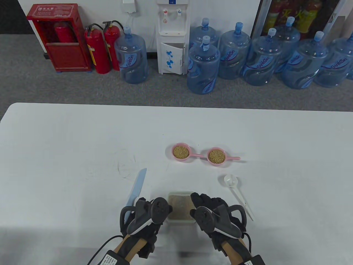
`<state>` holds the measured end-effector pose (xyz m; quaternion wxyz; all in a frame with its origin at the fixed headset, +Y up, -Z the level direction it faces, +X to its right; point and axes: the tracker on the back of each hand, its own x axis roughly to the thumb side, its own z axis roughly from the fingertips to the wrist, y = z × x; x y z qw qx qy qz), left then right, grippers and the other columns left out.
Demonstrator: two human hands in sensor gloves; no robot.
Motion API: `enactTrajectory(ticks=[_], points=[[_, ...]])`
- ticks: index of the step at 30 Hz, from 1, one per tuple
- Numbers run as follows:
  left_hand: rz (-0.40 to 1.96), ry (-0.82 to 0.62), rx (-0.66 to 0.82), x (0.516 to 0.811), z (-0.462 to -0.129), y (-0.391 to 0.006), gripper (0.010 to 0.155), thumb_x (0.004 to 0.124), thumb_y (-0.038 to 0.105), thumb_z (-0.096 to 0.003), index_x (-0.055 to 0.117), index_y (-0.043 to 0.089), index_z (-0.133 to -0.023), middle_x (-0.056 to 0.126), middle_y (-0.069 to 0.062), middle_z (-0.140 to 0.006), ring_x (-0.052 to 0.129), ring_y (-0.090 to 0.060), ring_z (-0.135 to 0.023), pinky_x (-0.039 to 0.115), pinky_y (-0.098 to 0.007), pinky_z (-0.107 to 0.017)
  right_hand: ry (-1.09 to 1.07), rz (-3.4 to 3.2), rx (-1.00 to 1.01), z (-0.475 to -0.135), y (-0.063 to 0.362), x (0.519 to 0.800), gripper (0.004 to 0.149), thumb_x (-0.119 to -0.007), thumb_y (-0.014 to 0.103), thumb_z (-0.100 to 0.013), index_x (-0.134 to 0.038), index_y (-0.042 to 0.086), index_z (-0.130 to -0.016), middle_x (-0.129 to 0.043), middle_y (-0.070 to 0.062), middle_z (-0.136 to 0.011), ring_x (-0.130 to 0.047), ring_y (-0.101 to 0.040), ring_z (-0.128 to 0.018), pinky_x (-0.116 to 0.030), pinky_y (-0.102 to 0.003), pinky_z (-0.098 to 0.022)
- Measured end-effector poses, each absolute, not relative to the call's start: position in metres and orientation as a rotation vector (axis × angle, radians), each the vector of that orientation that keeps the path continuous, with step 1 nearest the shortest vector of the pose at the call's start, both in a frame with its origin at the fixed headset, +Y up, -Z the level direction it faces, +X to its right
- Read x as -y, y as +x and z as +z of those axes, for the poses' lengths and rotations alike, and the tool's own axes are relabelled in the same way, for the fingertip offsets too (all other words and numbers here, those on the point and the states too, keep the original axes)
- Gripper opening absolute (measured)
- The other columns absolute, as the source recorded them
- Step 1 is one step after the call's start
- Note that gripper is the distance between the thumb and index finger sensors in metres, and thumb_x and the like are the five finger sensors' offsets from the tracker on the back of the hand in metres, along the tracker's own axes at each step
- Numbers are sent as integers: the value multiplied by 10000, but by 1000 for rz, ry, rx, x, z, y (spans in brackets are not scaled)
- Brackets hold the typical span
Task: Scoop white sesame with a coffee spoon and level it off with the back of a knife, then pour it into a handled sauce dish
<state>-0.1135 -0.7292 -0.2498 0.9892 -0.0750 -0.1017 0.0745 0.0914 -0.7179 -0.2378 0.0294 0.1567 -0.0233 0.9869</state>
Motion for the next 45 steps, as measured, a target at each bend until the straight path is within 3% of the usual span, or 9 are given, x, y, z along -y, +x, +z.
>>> enactTrajectory(ticks=[5,11,18,20,23,27,30,45], points=[[162,-156,199,729,-250,-114,512,699,469,-561,852,129,-912,969,-98,-905,1060,-339,-795,639,-580,-764,343,2995,32,-241,99,721,522,-745,390,-599,-755,119,-1044,-938,-150,-906,-1033,-213,-708,-789,-487,-631],[154,-155,198,729,-250,-113,512,696,469,-562,851,130,-914,967,-96,-908,1058,-340,-796,638,-581,-764,181,2901,-177,-248,111,728,466,-718,369,-620,-780,177,-1039,-909,-155,-938,-1002,-253,-731,-760,-523,-640],[156,-156,200,729,-250,-113,514,695,470,-561,851,130,-914,966,-97,-909,1056,-341,-797,637,-580,-766,226,2737,-174,-246,115,727,478,-659,303,-610,-792,82,-1012,-899,-218,-909,-999,-285,-677,-764,-555,-600],[155,-155,200,729,-249,-113,514,694,469,-562,850,129,-915,968,-96,-907,1058,-339,-796,638,-581,-764,228,2747,-177,-245,112,726,497,-656,330,-617,-791,52,-1006,-909,-226,-889,-1007,-277,-653,-774,-547,-585],[159,-156,199,729,-250,-113,514,695,468,-561,851,128,-914,966,-98,-908,1058,-339,-796,639,-580,-765,209,2788,-170,-244,108,726,624,-653,514,-619,-798,37,-996,-932,-222,-857,-1024,-249,-615,-796,-526,-561],[156,-156,200,729,-250,-113,515,694,468,-562,850,127,-915,968,-99,-906,1057,-339,-796,639,-579,-764,142,2869,-136,-243,102,726,539,-721,464,-613,-857,52,-933,-982,-197,-777,-1048,-202,-522,-832,-488,-507],[158,-158,202,729,-250,-114,516,693,467,-562,847,125,-916,965,-101,-908,1056,-337,-798,639,-579,-765,144,2869,-144,-242,98,729,528,-695,430,-620,-864,20,-906,-993,-196,-740,-1049,-185,-488,-840,-475,-489],[184,-184,220,730,-251,-117,526,682,474,-567,831,123,-930,952,-101,-919,1046,-338,-808,644,-570,-765,182,2708,-274,-249,110,738,544,-652,414,-625,-818,0,-936,-961,-203,-780,-1032,-196,-536,-820,-490,-530]])
